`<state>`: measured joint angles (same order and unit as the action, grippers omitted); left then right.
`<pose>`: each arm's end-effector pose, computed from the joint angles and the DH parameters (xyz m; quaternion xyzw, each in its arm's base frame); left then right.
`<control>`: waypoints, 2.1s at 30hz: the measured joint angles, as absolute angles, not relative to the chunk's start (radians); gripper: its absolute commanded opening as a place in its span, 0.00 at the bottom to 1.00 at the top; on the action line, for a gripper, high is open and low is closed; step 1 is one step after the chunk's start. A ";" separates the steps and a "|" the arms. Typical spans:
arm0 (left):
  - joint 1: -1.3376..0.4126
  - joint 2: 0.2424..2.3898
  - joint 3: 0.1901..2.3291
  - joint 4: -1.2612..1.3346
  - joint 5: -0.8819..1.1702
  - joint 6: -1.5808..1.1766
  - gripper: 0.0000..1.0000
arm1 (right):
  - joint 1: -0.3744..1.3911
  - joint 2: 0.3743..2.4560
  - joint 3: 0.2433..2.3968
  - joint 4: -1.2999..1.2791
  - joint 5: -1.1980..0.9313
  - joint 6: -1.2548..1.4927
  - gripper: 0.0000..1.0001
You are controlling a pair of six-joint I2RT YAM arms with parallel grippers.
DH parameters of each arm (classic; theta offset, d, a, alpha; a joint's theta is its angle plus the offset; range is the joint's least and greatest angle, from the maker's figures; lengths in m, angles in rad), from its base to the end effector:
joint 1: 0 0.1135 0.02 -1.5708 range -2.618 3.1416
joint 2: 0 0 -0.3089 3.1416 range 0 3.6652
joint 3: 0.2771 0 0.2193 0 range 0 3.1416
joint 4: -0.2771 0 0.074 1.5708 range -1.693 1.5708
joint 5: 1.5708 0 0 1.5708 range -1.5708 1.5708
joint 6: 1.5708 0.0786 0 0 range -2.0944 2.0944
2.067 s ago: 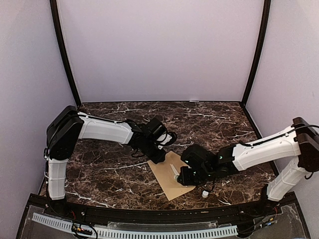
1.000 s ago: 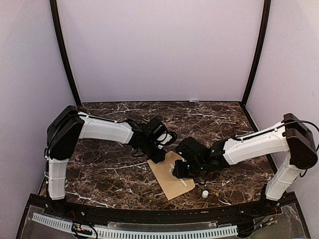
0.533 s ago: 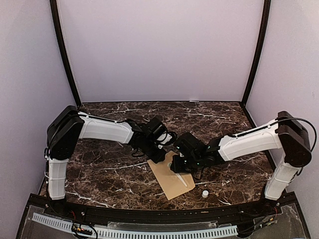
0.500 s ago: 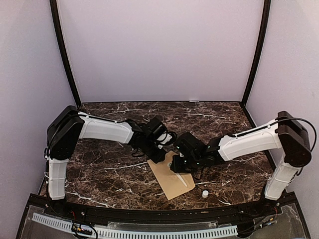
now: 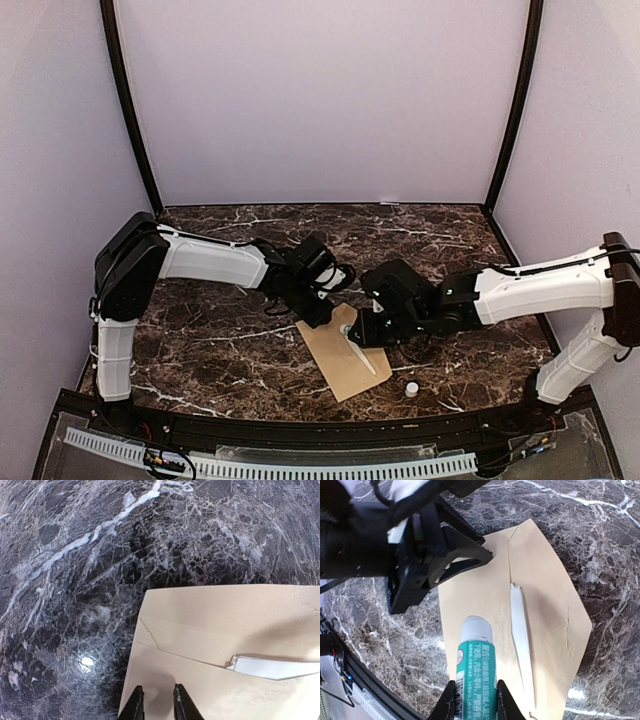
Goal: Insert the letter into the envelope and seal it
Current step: Paint the envelope at the center of the board.
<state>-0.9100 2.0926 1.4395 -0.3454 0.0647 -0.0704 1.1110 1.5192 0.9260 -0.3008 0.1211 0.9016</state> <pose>0.2786 -0.3667 0.1726 0.3991 0.8719 -0.1602 0.2343 0.1451 0.2715 0.2353 -0.0784 0.9385 0.2494 0.2255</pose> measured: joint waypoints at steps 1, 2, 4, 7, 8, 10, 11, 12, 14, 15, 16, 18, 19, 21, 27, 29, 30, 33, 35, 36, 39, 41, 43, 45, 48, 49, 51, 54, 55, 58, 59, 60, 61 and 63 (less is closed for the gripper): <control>-0.910 2.093 1.439 -0.345 0.065 -0.070 0.21 | 1.124 1.492 0.913 -0.303 0.122 0.911 0.00; -0.910 2.093 1.439 -0.345 0.065 -0.070 0.21 | 1.133 1.476 0.902 -0.304 0.124 0.919 0.00; -0.910 2.093 1.439 -0.345 0.065 -0.070 0.21 | 1.155 1.451 0.875 -0.311 0.127 0.941 0.00; -0.910 2.093 1.439 -0.346 0.065 -0.070 0.21 | 1.184 1.445 0.839 -0.319 0.128 0.971 0.00; -0.910 2.093 1.440 -0.346 0.065 -0.070 0.21 | 1.193 1.446 0.826 -0.322 0.128 0.981 0.00; -0.910 2.093 1.440 -0.346 0.065 -0.070 0.21 | 1.204 1.451 0.810 -0.328 0.127 0.994 0.00; -0.910 2.093 1.440 -0.346 0.065 -0.070 0.21 | 1.208 1.458 0.808 -0.331 0.128 1.001 0.00; -0.910 2.093 1.440 -0.346 0.065 -0.070 0.21 | 1.209 1.465 0.808 -0.331 0.128 1.005 0.00; -0.910 2.093 1.441 -0.347 0.065 -0.070 0.21 | 1.209 1.476 0.808 -0.330 0.129 1.008 0.00; -0.910 2.093 1.441 -0.348 0.065 -0.070 0.21 | 1.209 1.482 0.808 -0.330 0.130 1.009 0.00; -0.910 2.093 1.441 -0.348 0.065 -0.070 0.21 | 1.209 1.487 0.808 -0.330 0.131 1.010 0.00; -0.910 2.093 1.441 -0.348 0.065 -0.070 0.21 | 1.209 1.502 0.811 -0.332 0.134 1.011 0.00; -0.910 2.093 1.441 -0.348 0.065 -0.070 0.21 | 1.209 1.511 0.815 -0.336 0.136 1.011 0.00; -0.910 2.093 1.441 -0.348 0.065 -0.070 0.21 | 1.209 1.525 0.823 -0.339 0.140 1.012 0.00; -0.910 2.093 1.441 -0.348 0.065 -0.070 0.21 | 1.209 1.530 0.825 -0.338 0.155 1.012 0.00; -0.910 2.093 1.442 -0.348 0.066 -0.070 0.21 | 1.209 1.536 0.829 -0.339 0.157 1.011 0.00; -0.910 2.093 1.443 -0.349 0.066 -0.070 0.21 | 1.209 1.540 0.833 -0.339 0.158 1.011 0.00; -0.910 2.094 1.445 -0.352 0.066 -0.070 0.20 | 1.207 1.549 0.838 -0.337 0.159 1.010 0.00; -0.910 2.094 1.445 -0.352 0.066 -0.070 0.20 | 1.204 1.552 0.840 -0.337 0.159 1.008 0.00; -0.910 2.094 1.445 -0.352 0.066 -0.070 0.20 | 1.203 1.554 0.841 -0.336 0.159 1.008 0.00; -0.910 2.094 1.445 -0.352 0.066 -0.070 0.20 | 1.201 1.557 0.842 -0.330 0.159 1.007 0.00; -0.910 2.095 1.445 -0.352 0.066 -0.070 0.20 | 1.199 1.560 0.842 -0.323 0.159 1.007 0.00; -0.910 2.095 1.445 -0.353 0.066 -0.070 0.20 | 1.195 1.565 0.842 -0.313 0.158 1.004 0.00; -0.910 2.095 1.445 -0.353 0.067 -0.070 0.20 | 1.190 1.572 0.846 -0.304 0.158 1.003 0.00; -0.910 2.095 1.446 -0.353 0.067 -0.070 0.20 | 1.181 1.585 0.853 -0.289 0.158 0.999 0.00; -0.910 2.095 1.446 -0.353 0.067 -0.070 0.20 | 1.177 1.590 0.855 -0.282 0.158 0.996 0.00; -0.910 2.095 1.446 -0.353 0.067 -0.070 0.20 | 1.171 1.598 0.859 -0.272 0.157 0.992 0.00; -0.910 2.096 1.447 -0.354 0.068 -0.070 0.20 | 1.161 1.614 0.872 -0.261 0.157 0.980 0.00; -0.910 2.096 1.448 -0.354 0.068 -0.070 0.20 | 1.157 1.619 0.876 -0.260 0.157 0.977 0.00; -0.910 2.096 1.449 -0.355 0.068 -0.070 0.20 | 1.144 1.633 0.890 -0.255 0.154 0.969 0.00; -0.910 2.096 1.449 -0.355 0.068 -0.070 0.20 | 1.139 1.638 0.893 -0.251 0.153 0.966 0.00; -0.910 2.096 1.449 -0.355 0.068 -0.070 0.20 | 1.134 1.642 0.896 -0.248 0.153 0.962 0.00; -0.910 2.096 1.449 -0.355 0.068 -0.070 0.20 | 1.129 1.646 0.899 -0.245 0.153 0.958 0.00; -0.910 2.096 1.449 -0.355 0.068 -0.070 0.20 | 1.118 1.655 0.904 -0.235 0.153 0.952 0.00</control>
